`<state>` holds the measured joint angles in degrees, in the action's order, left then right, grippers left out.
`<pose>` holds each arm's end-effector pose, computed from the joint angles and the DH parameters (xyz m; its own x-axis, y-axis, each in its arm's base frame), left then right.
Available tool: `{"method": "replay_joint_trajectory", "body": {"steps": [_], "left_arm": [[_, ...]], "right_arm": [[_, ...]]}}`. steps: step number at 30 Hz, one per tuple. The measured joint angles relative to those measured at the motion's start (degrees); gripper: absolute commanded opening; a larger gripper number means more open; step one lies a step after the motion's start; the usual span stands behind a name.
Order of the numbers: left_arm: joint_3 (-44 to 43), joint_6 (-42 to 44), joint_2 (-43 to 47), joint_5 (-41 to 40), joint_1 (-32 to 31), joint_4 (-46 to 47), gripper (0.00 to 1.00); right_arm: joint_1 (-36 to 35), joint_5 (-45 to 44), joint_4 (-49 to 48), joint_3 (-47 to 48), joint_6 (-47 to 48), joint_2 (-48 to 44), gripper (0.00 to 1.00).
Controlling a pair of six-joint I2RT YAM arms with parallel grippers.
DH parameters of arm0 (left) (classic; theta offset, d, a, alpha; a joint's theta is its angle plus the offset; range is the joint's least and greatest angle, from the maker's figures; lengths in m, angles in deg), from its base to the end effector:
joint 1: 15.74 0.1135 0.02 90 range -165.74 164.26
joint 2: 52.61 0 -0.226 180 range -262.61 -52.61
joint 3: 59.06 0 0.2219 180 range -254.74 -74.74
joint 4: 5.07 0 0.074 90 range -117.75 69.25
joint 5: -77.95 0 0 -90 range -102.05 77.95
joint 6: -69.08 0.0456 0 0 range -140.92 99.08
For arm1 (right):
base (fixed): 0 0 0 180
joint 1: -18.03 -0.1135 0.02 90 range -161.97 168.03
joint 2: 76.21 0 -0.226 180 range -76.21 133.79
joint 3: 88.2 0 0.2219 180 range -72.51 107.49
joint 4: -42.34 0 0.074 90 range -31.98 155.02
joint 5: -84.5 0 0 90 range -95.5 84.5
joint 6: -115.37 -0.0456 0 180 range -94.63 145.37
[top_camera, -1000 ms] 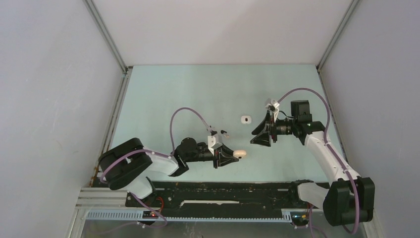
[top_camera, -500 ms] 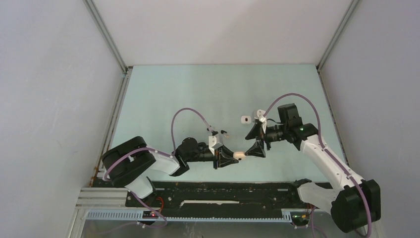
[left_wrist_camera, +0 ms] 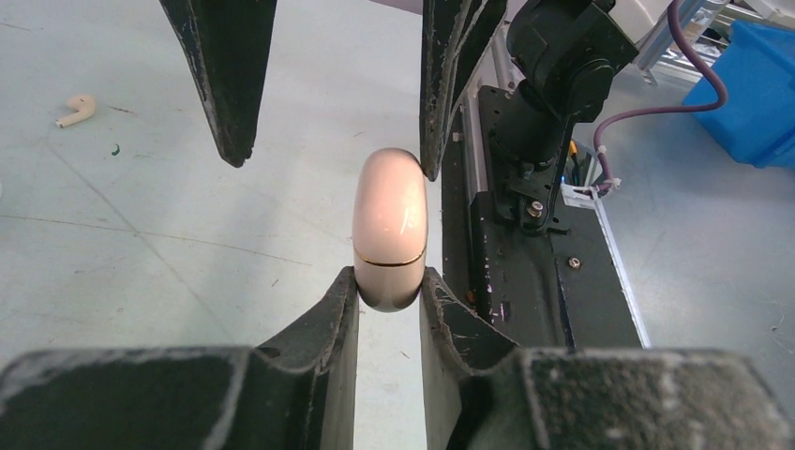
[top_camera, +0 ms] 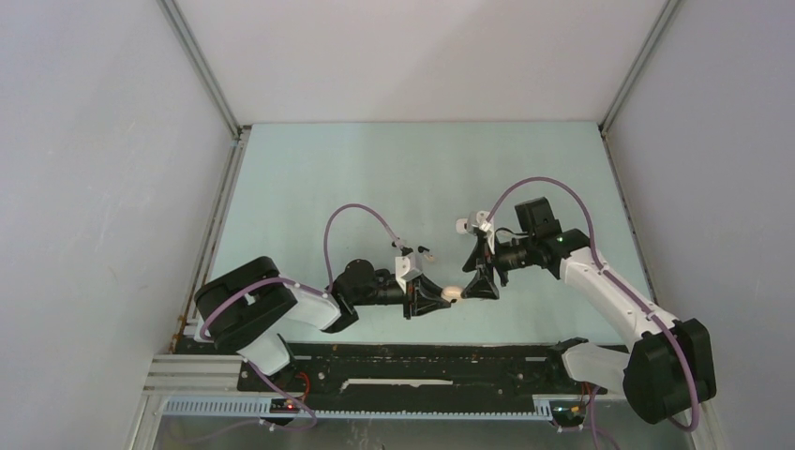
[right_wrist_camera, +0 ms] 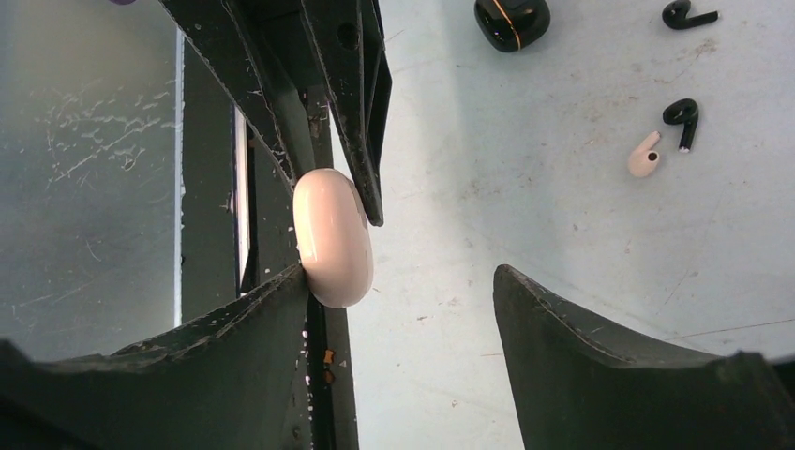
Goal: Insert the wireless bluetooth earbuds into the charging case
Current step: Pass from the left arm to the right
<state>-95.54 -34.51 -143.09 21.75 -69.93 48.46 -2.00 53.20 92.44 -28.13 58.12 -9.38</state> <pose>0.1340 -0.2291 0.1591 -0.2395 -0.0018 -0.9709 0.9703 0.0357 -0.2394 0.1791 0.1068 0.2134 -0.3280 -0.4187 -0.8468 -0.9443 0.1208 0.3060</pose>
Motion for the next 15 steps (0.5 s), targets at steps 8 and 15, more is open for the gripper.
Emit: {"method": "replay_joint_trajectory", "body": {"steps": [8, 15], "left_arm": [[0.0, -0.17, -0.02, 0.15, -0.17, 0.35, 0.0], [0.0, -0.57, -0.02, 0.92, -0.31, 1.33, 0.0]], "right_arm": [[-0.7, 0.5, 2.05, 0.04, 2.64, 0.13, 0.72], [-2.75, 0.63, 4.04, 0.04, 5.35, 0.11, 0.48]]}}
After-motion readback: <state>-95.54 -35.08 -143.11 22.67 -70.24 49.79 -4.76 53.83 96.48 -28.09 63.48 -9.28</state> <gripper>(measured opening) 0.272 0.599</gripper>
